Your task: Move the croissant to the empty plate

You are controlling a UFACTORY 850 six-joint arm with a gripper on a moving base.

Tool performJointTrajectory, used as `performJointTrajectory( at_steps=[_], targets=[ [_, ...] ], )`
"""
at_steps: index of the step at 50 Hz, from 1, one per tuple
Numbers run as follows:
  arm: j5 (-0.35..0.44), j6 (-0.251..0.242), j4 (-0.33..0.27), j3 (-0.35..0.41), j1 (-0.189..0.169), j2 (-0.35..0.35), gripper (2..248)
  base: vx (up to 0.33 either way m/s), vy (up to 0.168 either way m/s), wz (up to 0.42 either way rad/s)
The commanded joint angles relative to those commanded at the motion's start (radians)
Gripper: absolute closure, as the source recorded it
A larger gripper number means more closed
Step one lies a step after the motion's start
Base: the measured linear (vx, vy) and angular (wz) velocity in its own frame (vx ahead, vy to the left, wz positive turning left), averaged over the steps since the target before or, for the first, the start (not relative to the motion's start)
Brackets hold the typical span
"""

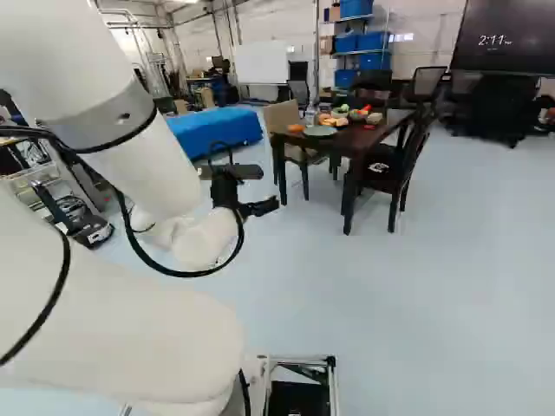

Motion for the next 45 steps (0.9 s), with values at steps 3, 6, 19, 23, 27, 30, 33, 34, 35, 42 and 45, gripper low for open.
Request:
performJointTrajectory(
  at_steps=[3, 6, 19, 23, 27, 30, 33, 34, 35, 42, 45],
  targets=[
    [0.0, 0.0, 0.0, 0.0, 0.0, 0.0, 3, 0.0, 0.0, 0.0],
    [0.0, 0.0, 0.0, 0.0, 0.0, 0.0, 3, 0.0, 0.0, 0.0],
    [0.0, 0.0, 0.0, 0.0, 0.0, 0.0, 3, 0.005, 0.0, 0.0],
    [0.0, 0.0, 0.0, 0.0, 0.0, 0.0, 3, 0.035, 0.0, -0.004],
    [0.0, 0.0, 0.0, 0.0, 0.0, 0.0, 3, 0.089, 0.001, -0.009],
    [0.0, 0.0, 0.0, 0.0, 0.0, 0.0, 3, 0.113, 0.008, -0.007],
    [0.0, 0.0, 0.0, 0.0, 0.0, 0.0, 3, 0.141, 0.022, -0.028],
    [0.0, 0.0, 0.0, 0.0, 0.0, 0.0, 3, 0.121, 0.027, -0.007],
    [0.0, 0.0, 0.0, 0.0, 0.0, 0.0, 3, 0.146, 0.033, -0.007],
    [0.0, 0.0, 0.0, 0.0, 0.0, 0.0, 3, 0.162, 0.041, -0.014],
    [0.0, 0.0, 0.0, 0.0, 0.0, 0.0, 3, 0.171, 0.04, -0.017]
  ],
)
